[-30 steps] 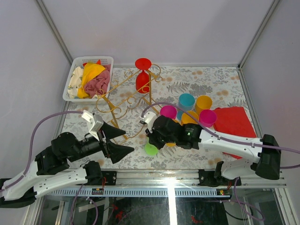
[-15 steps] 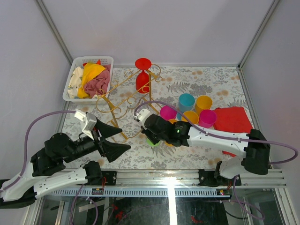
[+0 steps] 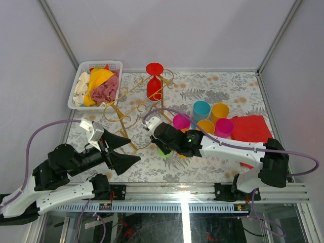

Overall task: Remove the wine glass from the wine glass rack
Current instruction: Place the wine glass at the center of the board, then pick up the wine glass from the wine rack.

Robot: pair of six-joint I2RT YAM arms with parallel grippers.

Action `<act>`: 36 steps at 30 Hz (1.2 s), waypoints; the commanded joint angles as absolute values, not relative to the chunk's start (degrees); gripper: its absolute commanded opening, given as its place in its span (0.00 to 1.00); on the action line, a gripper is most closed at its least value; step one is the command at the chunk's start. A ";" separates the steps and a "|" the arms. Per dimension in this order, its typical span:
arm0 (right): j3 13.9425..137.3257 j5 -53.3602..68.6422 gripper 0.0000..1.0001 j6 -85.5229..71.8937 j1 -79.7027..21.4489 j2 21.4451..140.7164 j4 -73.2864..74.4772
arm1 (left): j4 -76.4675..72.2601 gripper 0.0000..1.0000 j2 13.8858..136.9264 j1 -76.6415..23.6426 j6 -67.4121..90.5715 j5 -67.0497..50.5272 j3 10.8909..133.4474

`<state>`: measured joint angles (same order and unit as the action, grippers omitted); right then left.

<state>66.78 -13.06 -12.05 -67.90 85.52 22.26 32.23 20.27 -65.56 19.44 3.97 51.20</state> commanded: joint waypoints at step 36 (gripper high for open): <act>48.26 -29.97 0.77 -14.54 -68.21 55.90 -1.22 | 34.65 1.00 52.11 -64.31 8.95 22.45 79.75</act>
<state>48.45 -25.80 -13.74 -67.90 57.19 2.81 34.79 49.65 -65.39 13.15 18.74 75.55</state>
